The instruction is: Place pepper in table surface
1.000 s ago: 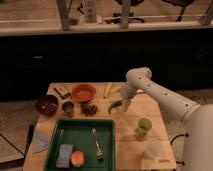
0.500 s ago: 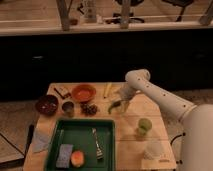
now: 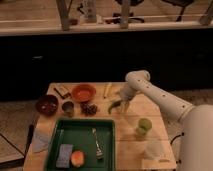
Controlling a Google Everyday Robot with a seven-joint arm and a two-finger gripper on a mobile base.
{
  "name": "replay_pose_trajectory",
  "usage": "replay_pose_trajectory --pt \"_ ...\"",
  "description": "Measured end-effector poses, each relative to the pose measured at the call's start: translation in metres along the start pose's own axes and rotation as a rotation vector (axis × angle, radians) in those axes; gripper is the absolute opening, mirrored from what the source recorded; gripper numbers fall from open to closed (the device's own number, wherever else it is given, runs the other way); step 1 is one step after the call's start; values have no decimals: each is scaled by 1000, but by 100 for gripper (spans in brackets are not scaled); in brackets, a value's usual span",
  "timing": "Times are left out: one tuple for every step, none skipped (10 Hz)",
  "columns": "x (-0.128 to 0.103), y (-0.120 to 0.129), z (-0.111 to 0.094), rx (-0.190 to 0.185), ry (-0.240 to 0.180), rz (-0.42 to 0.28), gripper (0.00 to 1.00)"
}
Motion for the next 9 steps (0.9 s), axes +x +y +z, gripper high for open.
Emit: replay_pose_trajectory --pt "0 1 1 -3 -2 0 80" --pt "1 1 2 -6 -5 3 80" --pt "1 2 3 -8 -8 5 80" --pt "1 2 4 -10 -11 6 80" --pt "0 3 5 -12 -14 8 80" --pt "1 3 5 -13 -16 9 80" --pt "0 4 6 -16 -18 11 80" --pt "0 4 7 -18 -21 13 80" --pt "1 4 8 -19 -23 14 80"
